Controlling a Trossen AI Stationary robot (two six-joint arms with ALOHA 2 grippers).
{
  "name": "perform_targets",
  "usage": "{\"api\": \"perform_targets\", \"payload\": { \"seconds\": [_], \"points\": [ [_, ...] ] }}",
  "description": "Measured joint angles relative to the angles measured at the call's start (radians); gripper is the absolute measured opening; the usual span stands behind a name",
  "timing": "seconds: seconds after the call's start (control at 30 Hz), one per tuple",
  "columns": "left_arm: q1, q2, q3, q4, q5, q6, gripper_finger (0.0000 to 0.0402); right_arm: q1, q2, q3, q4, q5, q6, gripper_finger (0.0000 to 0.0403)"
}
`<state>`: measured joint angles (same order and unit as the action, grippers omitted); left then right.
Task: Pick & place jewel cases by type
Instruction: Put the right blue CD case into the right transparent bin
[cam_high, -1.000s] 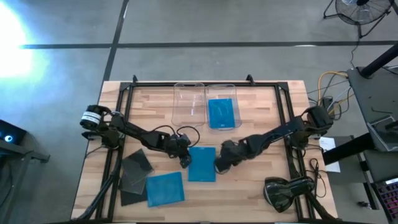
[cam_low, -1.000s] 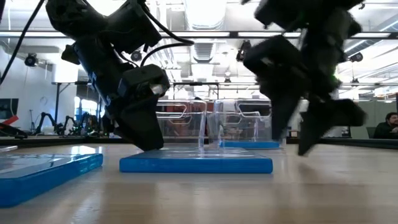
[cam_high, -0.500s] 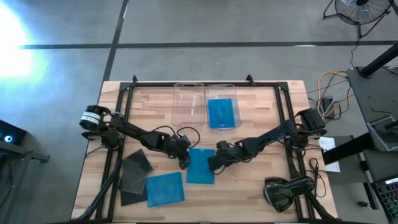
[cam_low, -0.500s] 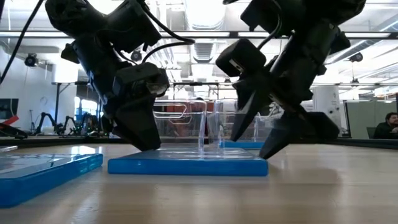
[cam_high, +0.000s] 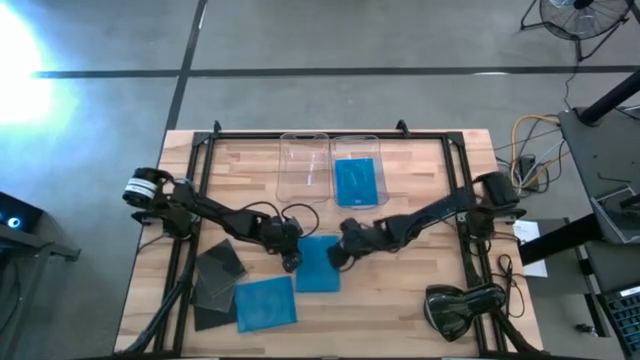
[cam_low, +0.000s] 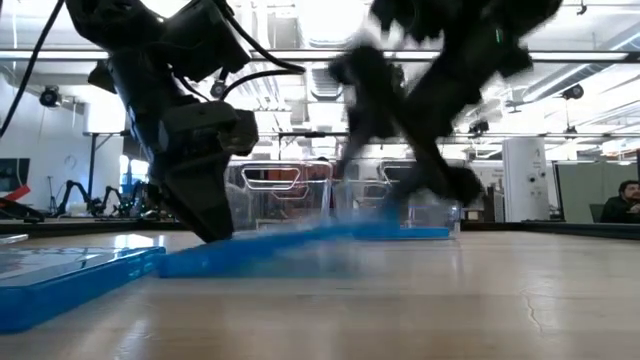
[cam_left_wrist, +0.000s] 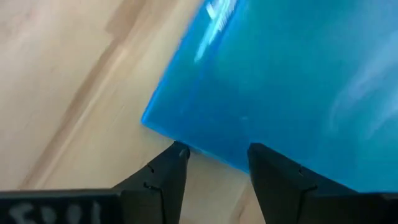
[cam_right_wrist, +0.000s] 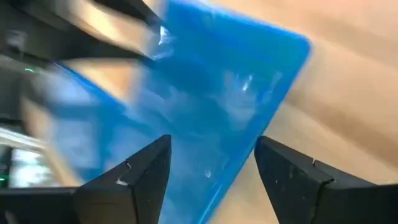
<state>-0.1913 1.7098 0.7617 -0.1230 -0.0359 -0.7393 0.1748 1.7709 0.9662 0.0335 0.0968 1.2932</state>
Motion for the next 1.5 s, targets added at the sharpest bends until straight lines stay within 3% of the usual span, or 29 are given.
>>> {"api": "perform_targets", "payload": {
  "seconds": [0.1, 0.2, 0.47, 0.57, 0.77, 0.83, 1.13, 1.37, 1.5],
  "points": [
    [-0.003, -0.005, 0.003, 0.0, -0.002, 0.015, 0.0147, -0.004, -0.074, 0.018, 0.092, 0.05, -0.051, 0.0224],
    [-0.002, -0.009, 0.003, 0.012, 0.0, 0.045, 0.0147, -0.005, -0.079, 0.018, 0.045, 0.063, -0.08, 0.0224],
    [0.0, -0.009, 0.01, 0.118, -0.022, 0.057, 0.0147, -0.002, 0.045, 0.074, 0.014, -0.039, 0.001, 0.0224],
    [0.0, -0.009, 0.011, 0.124, -0.027, 0.057, 0.0147, 0.0, 0.03, 0.1, 0.007, -0.057, -0.007, 0.0224],
    [0.0, -0.009, 0.011, 0.131, -0.031, 0.052, 0.0147, 0.033, -0.073, 0.127, -0.417, -0.069, -0.022, 0.0224],
    [0.0, -0.008, 0.017, 0.136, -0.033, 0.057, 0.0147, 0.058, -0.102, 0.103, -0.462, -0.077, 0.033, 0.0224],
    [0.002, 0.033, 0.038, 0.178, -0.035, 0.088, 0.0147, 0.099, -0.012, -0.046, -0.319, -0.083, 0.306, 0.0224],
    [-0.001, 0.079, 0.042, 0.174, -0.001, 0.084, 0.0147, 0.078, 0.081, -0.037, -0.076, -0.082, 0.321, 0.0224],
    [-0.001, 0.09, 0.038, 0.164, 0.009, 0.084, 0.0147, 0.07, 0.075, -0.013, -0.086, -0.072, 0.233, 0.0224]
  ]
}}
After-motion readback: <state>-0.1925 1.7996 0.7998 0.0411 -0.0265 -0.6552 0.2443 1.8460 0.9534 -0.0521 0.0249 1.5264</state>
